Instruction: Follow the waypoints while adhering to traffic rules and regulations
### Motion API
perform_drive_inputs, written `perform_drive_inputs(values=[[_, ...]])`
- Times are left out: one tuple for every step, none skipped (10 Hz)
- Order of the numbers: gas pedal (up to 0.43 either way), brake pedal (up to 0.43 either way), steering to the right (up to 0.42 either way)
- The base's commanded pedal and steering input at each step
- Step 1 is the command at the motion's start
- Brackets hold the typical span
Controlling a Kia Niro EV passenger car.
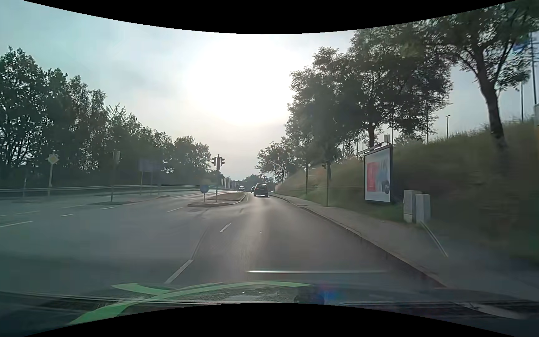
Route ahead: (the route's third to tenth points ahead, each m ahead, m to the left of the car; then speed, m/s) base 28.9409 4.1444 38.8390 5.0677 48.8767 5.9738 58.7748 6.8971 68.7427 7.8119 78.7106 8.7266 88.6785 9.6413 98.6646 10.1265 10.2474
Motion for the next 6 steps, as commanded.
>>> perform_drive_inputs(values=[[0.24,0.0,-0.033],[0.24,0.0,-0.033],[0.24,0.0,-0.028],[0.24,0.0,-0.026],[0.24,0.0,-0.026],[0.24,0.0,-0.025]])
